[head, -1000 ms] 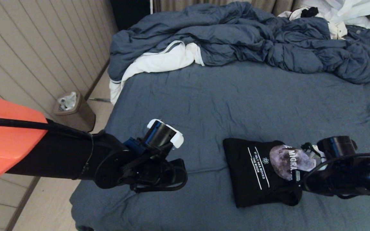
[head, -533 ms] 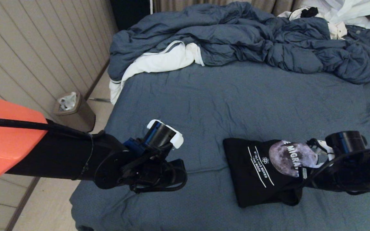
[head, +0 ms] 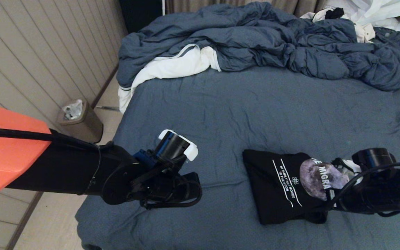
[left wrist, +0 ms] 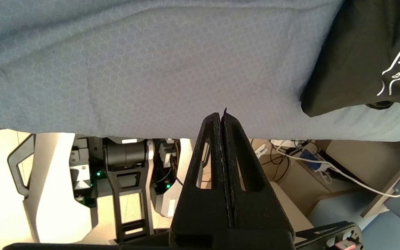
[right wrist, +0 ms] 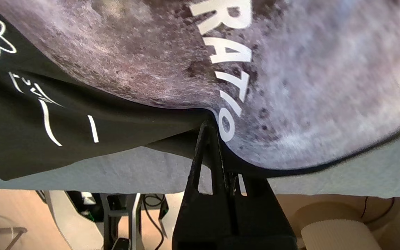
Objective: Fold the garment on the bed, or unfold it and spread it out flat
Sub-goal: Fold the black T-shirt
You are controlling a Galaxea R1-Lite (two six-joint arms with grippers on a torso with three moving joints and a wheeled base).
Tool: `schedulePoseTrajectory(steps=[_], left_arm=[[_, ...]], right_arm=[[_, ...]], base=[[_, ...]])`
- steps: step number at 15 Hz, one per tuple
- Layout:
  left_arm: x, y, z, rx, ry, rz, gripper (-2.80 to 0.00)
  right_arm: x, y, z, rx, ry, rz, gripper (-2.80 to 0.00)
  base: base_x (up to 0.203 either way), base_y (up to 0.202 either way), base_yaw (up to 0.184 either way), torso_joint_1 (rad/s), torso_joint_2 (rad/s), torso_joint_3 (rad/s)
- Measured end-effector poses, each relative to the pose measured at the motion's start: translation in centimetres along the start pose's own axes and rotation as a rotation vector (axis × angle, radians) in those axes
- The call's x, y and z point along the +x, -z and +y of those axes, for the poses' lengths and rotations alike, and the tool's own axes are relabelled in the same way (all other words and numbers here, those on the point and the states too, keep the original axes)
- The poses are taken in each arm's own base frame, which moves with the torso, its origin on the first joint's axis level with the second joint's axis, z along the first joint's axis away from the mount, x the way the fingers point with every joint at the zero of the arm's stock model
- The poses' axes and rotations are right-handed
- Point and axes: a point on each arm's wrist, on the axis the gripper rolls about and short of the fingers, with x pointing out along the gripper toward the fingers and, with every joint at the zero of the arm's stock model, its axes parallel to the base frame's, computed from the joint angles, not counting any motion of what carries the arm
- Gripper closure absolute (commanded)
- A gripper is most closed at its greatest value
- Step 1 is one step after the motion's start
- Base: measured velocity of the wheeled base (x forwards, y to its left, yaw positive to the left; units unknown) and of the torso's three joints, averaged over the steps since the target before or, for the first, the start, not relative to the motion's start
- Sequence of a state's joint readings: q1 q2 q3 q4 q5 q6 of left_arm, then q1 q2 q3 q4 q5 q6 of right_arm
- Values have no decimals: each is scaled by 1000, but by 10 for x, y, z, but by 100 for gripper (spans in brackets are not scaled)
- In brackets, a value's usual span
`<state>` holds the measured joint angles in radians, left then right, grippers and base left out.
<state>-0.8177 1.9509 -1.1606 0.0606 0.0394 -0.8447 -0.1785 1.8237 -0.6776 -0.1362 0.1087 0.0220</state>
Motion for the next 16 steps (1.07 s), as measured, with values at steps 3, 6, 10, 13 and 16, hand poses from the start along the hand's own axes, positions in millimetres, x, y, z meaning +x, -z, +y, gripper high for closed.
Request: schedulePoseTrajectory(steps=[3, 6, 10, 13, 16], left_arm=[[0, 0, 0, 0, 0, 0, 0], [-2, 0, 0, 0, 3, -3, 0], [-12, -3, -2, -1, 21, -24, 0], [-24, -11, -13, 15, 68, -63, 0], [-19, -19, -40, 59, 152, -77, 0]], right_arm=[[1, 1, 0, 0, -4, 8, -280], [-8, 4, 1, -12, -8, -10, -280], [-44, 8, 4, -32, -66, -109, -280], [-80, 2, 7, -44, -83, -216, -280], [-93, -18, 11, -34, -94, -234, 0]], base=[[0, 0, 0, 0, 0, 0], [0, 0, 0, 0, 0, 0], [0, 0, 0, 0, 0, 0], [0, 0, 0, 0, 0, 0], [0, 0, 0, 0, 0, 0]])
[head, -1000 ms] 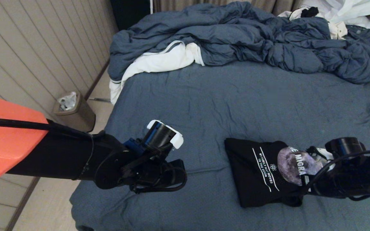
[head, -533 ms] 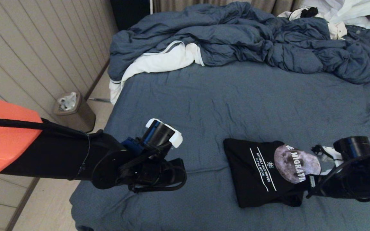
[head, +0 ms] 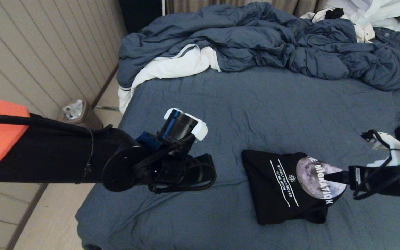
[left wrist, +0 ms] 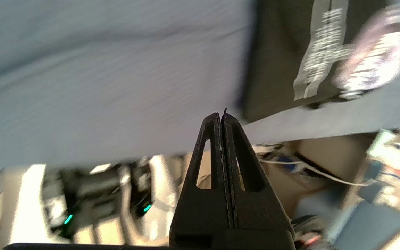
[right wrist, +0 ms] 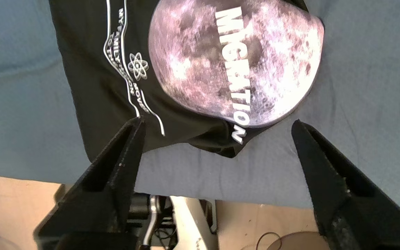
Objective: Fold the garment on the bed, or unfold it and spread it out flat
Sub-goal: Fold the black T-shirt
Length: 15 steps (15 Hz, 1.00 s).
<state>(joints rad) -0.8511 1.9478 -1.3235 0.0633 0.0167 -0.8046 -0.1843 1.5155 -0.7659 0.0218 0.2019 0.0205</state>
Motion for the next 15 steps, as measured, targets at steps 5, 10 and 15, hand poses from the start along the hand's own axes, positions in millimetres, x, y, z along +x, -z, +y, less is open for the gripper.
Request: schedulePoseTrajectory(steps=[5, 10, 15], left_arm=[[44, -2, -44, 56, 116, 61, 0], [54, 18, -46, 76, 85, 115, 0], [42, 28, -34, 75, 53, 144, 0]], right_arm=[[34, -17, 0, -1, -11, 50, 0], [77, -13, -8, 1, 37, 87, 0], [145, 11, -17, -21, 127, 109, 0]], base=[[0, 0, 0, 0, 0, 0], [0, 0, 0, 0, 0, 0], [0, 0, 0, 0, 0, 0]])
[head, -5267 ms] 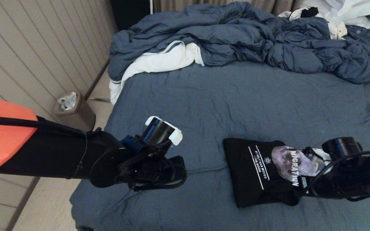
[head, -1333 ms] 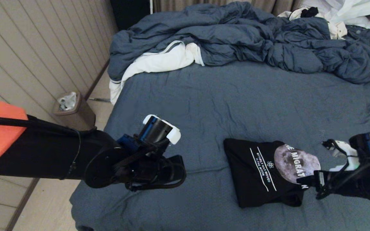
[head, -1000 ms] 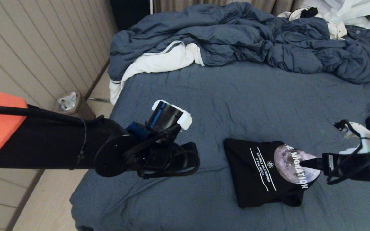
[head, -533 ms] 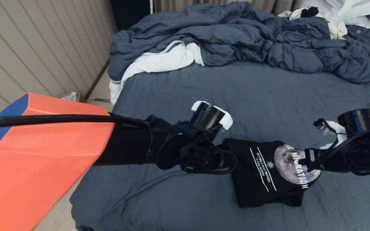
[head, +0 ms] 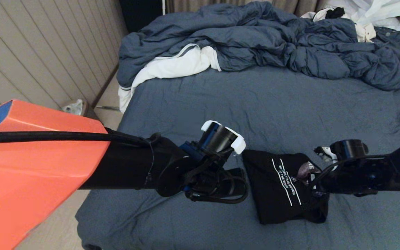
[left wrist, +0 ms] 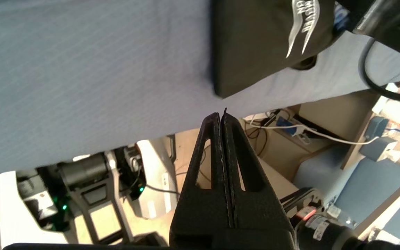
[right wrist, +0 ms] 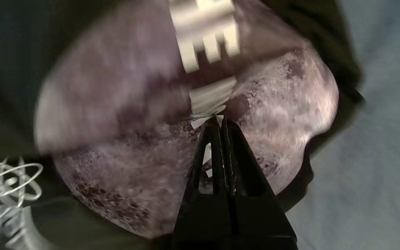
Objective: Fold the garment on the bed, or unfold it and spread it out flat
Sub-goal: Fold the black T-shirt
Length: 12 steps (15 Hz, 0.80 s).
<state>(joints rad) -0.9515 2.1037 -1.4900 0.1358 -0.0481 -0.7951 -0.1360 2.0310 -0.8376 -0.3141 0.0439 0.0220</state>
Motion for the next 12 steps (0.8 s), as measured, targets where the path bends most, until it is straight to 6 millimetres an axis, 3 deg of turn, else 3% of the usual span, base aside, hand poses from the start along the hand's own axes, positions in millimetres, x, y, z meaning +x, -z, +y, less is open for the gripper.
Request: schedulePoseTrajectory(steps=[3, 5, 9, 12], left_arm=[[-3, 2, 2, -1, -5, 7, 0], [-5, 2, 2, -1, -4, 5, 0], [-10, 3, 3, -1, -21, -12, 0], [-14, 2, 2, -2, -15, -20, 0]], right_arm=[[10, 9, 0, -5, 1, 38, 0], [2, 8, 0, 0, -1, 25, 0], [-41, 0, 1, -6, -6, -73, 0], [-68, 6, 1, -10, -3, -112, 0]], base=[[0, 0, 0, 0, 0, 0], [0, 0, 0, 0, 0, 0], [0, 0, 0, 0, 0, 0], [0, 0, 0, 0, 0, 0]])
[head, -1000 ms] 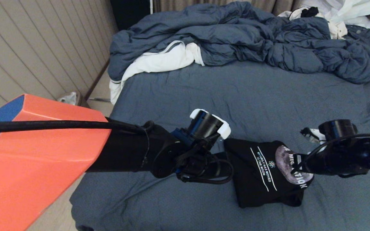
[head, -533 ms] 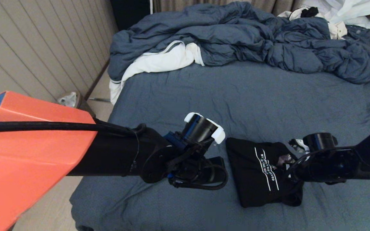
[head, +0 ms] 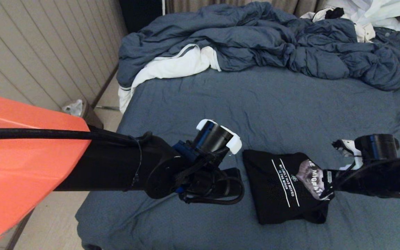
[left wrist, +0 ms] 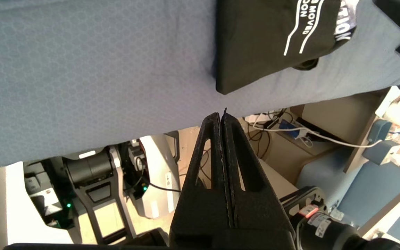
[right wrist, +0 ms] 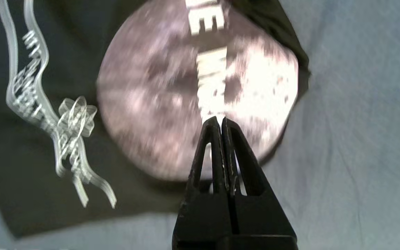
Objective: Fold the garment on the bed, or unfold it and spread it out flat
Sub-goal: Fold the black T-shirt
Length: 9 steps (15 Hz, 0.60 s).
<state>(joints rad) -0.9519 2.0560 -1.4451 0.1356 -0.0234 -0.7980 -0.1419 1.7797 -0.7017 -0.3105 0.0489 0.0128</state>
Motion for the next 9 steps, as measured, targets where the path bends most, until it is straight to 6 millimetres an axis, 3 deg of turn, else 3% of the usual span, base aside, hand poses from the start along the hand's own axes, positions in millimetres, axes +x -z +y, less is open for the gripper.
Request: schedulePoseTrajectory(steps=[9], left_arm=[[-4, 1, 1, -6, 2, 2, 0]], right_arm=[[-12, 46, -1, -16, 1, 109, 0]], base=[[0, 0, 0, 0, 0, 0]])
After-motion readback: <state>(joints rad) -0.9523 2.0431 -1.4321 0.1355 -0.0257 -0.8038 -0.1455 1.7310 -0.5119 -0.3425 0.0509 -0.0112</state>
